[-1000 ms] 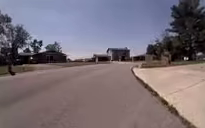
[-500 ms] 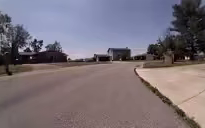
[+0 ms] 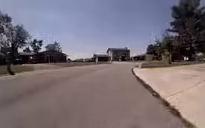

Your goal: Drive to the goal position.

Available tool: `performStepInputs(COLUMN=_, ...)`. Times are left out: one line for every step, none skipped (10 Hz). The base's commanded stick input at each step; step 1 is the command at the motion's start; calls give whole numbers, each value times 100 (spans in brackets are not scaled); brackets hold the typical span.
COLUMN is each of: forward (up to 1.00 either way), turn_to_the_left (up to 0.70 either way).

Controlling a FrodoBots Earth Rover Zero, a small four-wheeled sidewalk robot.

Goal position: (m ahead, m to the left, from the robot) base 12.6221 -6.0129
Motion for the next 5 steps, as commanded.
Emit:
performStepInputs(forward=70, turn_to_the_left=0)
performStepInputs(forward=70, turn_to_the_left=0)
performStepInputs(forward=70, turn_to_the_left=0)
performStepInputs(forward=70, turn_to_the_left=0)
performStepInputs(forward=70, turn_to_the_left=-27)
